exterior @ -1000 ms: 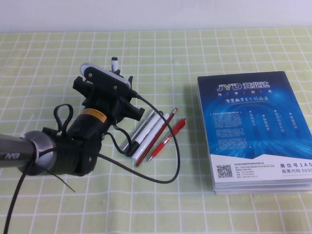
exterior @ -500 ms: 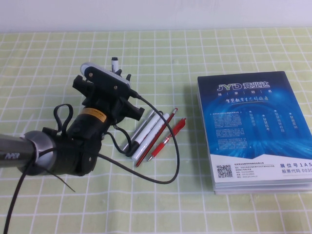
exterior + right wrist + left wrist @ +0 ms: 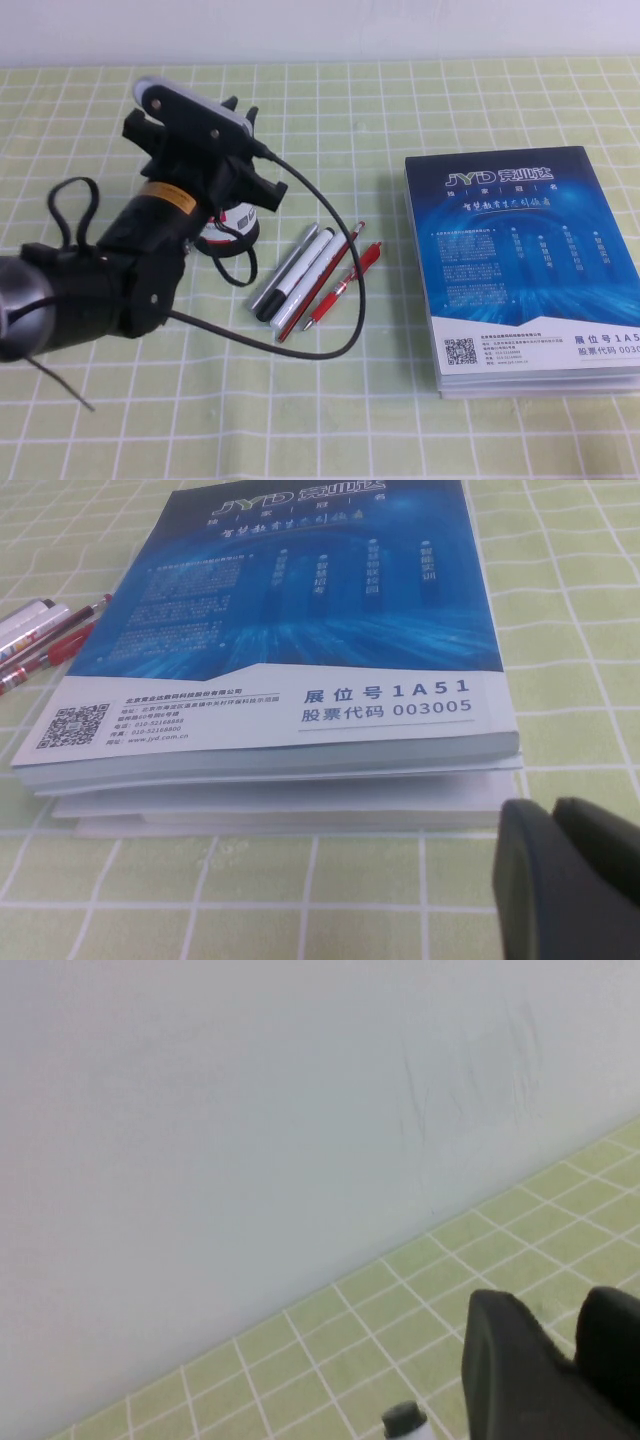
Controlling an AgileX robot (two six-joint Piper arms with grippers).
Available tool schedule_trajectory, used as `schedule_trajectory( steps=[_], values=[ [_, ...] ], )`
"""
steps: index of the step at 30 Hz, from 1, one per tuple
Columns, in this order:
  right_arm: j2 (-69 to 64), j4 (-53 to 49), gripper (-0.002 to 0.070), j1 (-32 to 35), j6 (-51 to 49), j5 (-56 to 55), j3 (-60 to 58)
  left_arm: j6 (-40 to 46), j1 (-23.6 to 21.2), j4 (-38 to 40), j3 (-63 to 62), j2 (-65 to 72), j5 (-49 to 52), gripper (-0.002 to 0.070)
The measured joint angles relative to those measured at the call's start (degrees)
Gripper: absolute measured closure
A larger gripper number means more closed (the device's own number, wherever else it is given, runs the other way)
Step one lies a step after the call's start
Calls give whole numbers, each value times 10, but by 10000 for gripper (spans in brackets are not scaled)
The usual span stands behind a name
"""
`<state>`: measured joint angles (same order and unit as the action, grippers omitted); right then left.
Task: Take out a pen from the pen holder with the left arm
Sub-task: Pick up the pen from the pen holder, then place the pen on the table
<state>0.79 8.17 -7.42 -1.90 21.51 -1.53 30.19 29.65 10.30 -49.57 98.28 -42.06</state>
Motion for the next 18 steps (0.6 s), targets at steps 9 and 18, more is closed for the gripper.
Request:
schedule_trajectory(
  steps=[9,18],
  values=[
    [0,0,691,0,0,0,0,-9,0,7,0,-138,135,570],
    [0,0,691,0,0,0,0,-84,0,26,0,-275,345,570]
  ],
)
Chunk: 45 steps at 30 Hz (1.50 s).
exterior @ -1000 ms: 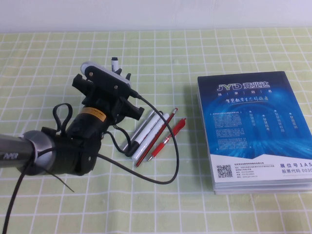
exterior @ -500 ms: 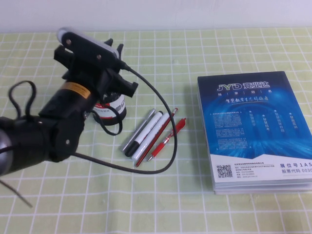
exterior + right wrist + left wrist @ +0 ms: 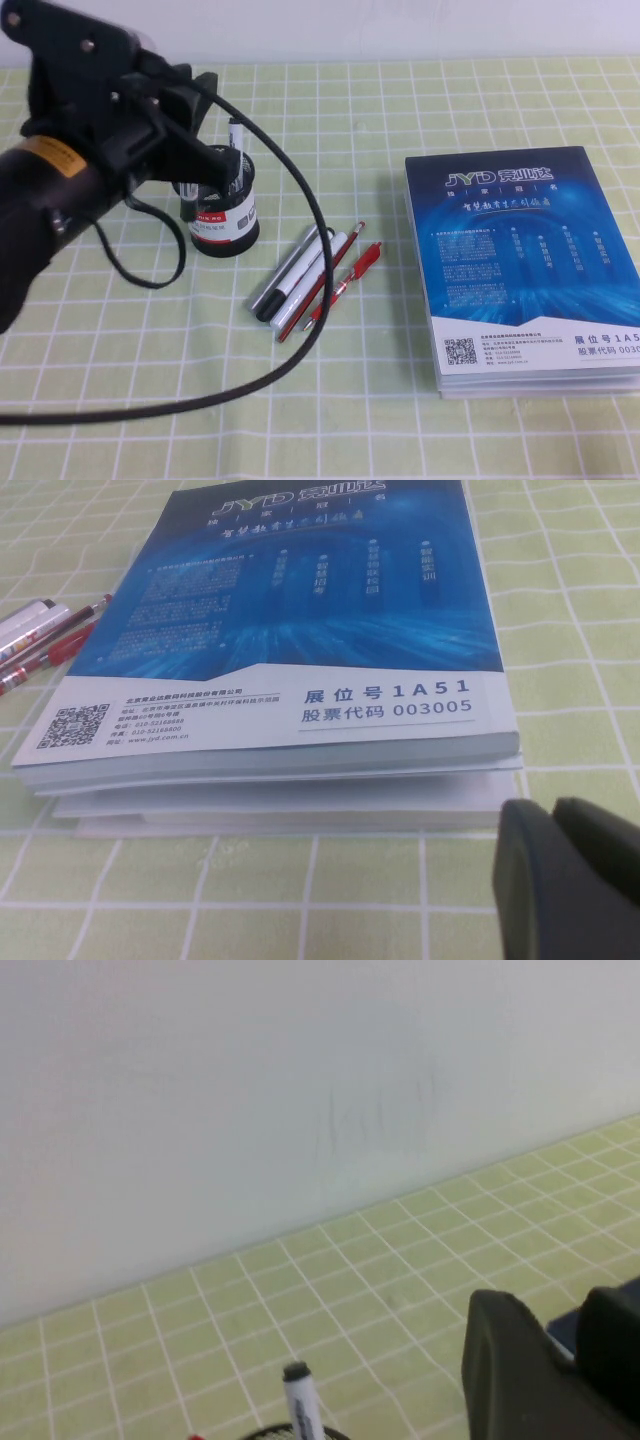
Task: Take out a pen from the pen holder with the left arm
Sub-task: Place the pen on the table
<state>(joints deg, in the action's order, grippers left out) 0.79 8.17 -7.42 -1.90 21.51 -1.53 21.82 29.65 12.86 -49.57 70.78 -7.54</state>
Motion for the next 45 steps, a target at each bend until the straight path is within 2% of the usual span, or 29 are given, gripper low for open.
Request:
schedule_trajectory(
  steps=[7,12,18,29,35,43,44,45],
  values=[
    [0,0,691,0,0,0,0,-96,0,-11,-1,-65,169,570],
    [0,0,691,0,0,0,0,-117,0,-28,-47,-42,306,571],
    [0,0,691,0,0,0,0,-120,0,-48,-160,49,453,571],
    [0,0,691,0,0,0,0,-94,0,-55,-373,283,643,571],
    [0,0,691,0,0,0,0,-76,0,-55,-437,359,678,571],
    [0,0,691,0,0,0,0,-64,0,-55,-487,418,673,571],
    [0,0,691,0,0,0,0,-44,0,-90,-504,501,562,571],
    [0,0,691,0,0,0,0,-44,0,-91,-505,501,560,571]
  ],
)
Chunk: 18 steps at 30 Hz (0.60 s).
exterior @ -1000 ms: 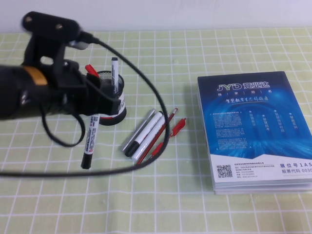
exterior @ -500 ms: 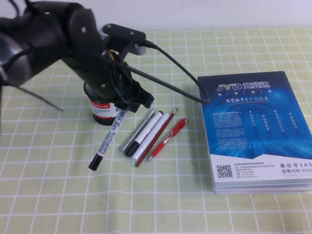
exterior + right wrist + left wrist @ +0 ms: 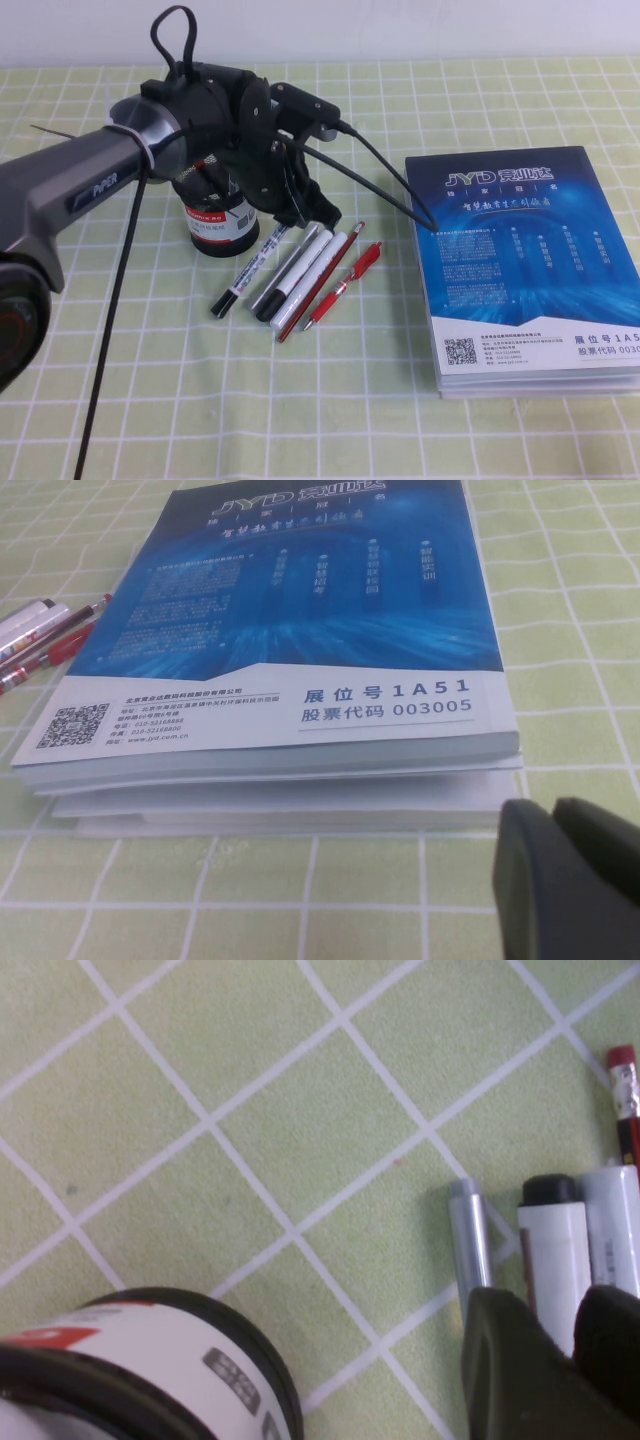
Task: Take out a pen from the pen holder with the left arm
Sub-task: Place the pen on the table
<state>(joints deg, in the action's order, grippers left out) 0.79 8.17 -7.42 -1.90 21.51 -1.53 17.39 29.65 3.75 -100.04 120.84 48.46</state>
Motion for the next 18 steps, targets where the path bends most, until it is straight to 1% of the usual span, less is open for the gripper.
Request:
schedule_trajectory(
  steps=[7,10,14,18],
  values=[
    [0,0,691,0,0,0,0,5,0,0,0,0,-10,566],
    [0,0,691,0,0,0,0,6,0,0,0,0,-12,536],
    [0,0,691,0,0,0,0,6,0,0,0,0,-15,477],
    [0,0,691,0,0,0,0,6,0,0,0,0,-16,450]
  ],
)
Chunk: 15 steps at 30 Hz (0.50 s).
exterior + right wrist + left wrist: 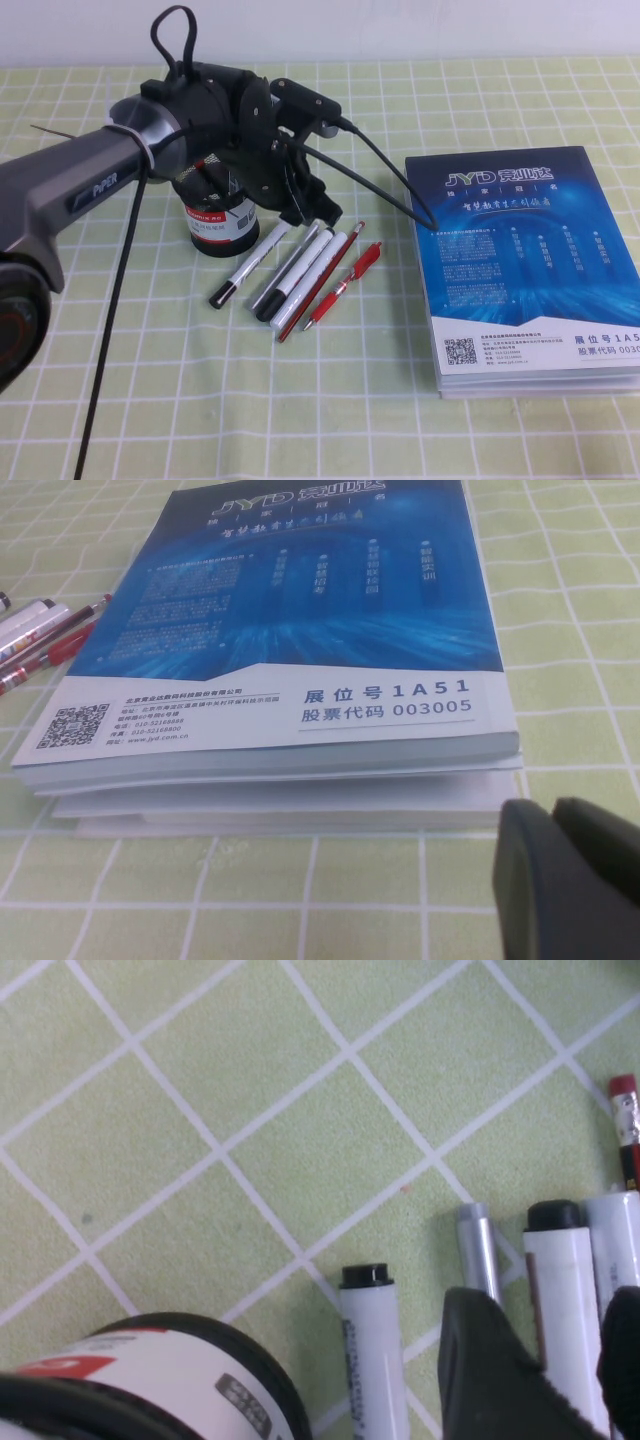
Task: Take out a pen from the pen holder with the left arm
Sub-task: Place the pen on the table
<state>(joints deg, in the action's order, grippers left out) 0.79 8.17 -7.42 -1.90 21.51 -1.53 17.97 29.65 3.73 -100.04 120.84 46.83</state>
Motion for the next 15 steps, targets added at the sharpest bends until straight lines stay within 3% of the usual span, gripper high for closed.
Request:
schedule_trajectory(
  steps=[10,12,15],
  values=[
    [0,0,691,0,0,0,0,0,23,-15,35,-77,13,446],
    [0,0,691,0,0,0,0,-2,35,-22,69,-126,-2,471],
    [0,0,691,0,0,0,0,-17,46,-25,147,-205,-47,563]
  ],
)
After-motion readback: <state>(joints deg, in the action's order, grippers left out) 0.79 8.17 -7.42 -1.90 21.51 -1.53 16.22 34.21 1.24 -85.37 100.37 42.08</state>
